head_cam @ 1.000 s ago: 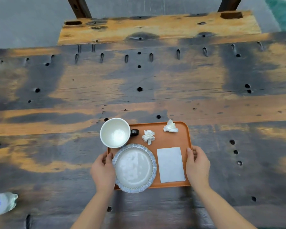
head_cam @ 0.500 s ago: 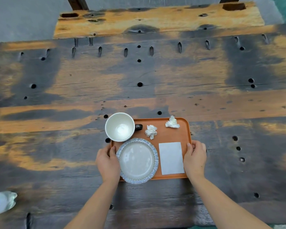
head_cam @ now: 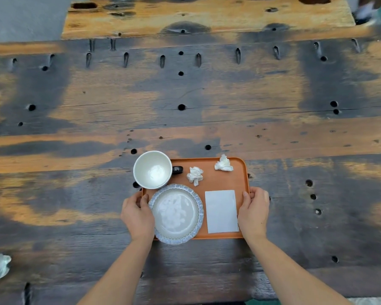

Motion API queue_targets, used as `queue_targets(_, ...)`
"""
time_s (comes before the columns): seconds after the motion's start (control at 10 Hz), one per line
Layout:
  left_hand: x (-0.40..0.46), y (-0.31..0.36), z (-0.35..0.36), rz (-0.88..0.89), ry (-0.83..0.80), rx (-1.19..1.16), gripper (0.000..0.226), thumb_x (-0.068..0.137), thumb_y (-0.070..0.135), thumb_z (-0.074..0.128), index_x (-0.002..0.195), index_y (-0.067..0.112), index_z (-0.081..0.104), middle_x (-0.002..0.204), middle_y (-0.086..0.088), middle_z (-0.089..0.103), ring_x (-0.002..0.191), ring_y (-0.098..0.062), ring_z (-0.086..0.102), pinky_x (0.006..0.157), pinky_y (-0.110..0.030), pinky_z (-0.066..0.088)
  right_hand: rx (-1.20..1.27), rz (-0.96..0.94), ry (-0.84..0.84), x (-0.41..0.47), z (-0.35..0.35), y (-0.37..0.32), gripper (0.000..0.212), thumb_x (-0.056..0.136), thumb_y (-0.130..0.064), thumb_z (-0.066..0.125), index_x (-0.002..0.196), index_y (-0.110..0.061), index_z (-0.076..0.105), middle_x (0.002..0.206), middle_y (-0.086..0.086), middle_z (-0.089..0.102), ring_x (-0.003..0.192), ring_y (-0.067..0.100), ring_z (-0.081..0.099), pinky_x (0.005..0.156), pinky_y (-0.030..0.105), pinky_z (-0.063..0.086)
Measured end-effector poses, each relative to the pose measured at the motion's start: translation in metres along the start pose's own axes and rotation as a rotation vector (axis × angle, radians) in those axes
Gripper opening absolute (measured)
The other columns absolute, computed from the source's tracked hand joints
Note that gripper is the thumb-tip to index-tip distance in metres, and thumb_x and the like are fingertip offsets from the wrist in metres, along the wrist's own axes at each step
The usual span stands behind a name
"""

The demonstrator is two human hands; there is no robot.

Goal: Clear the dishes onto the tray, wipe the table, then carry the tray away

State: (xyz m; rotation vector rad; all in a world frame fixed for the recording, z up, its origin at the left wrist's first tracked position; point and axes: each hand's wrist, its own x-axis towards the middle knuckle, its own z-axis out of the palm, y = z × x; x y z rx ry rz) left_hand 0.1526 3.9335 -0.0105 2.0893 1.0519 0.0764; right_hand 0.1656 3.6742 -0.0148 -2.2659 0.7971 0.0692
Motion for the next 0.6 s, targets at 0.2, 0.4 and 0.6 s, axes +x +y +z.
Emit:
queue_targets(0.2,0.003,0.003,-0.002,0.001,-0.037,0.033,0.019,0.099,0.011,0.059,0.113,0.005,0.069,0.108,-0.009,0.062,0.101,-0.024,0.059,0.091,-0.040,0.049,-0.004,0.003,-0.022,0.002,-0.007,-0.005,0.005,0.100,-0.019,0.053,0.100,-0.014,0.055,0.102,-0.001,0.051,0.095,0.016,0.052,0.083,0.031,0.045)
queue_targets(0.4,0.003,0.003,-0.032,-0.004,-0.292,0.076,0.027,0.102,0.020,0.051,0.123,0.011,0.065,0.108,-0.006,0.066,0.105,-0.027,0.061,0.090,-0.043,0.051,0.048,0.217,-0.154,0.001,-0.034,-0.013,0.015,0.095,-0.028,0.061,0.099,-0.013,0.059,0.096,0.004,0.062,0.089,0.019,0.056,0.078,0.031,0.041)
queue_targets(0.6,-0.036,-0.041,-0.083,-0.143,-0.524,0.154,0.030,0.104,0.030,0.048,0.129,0.016,0.056,0.117,-0.009,0.069,0.103,-0.030,0.066,0.092,-0.042,0.053,-0.001,0.387,-0.311,-0.044,-0.064,0.035,0.020,0.090,-0.034,0.062,0.084,-0.016,0.057,0.090,0.012,0.071,0.090,0.032,0.065,0.086,0.042,0.052)
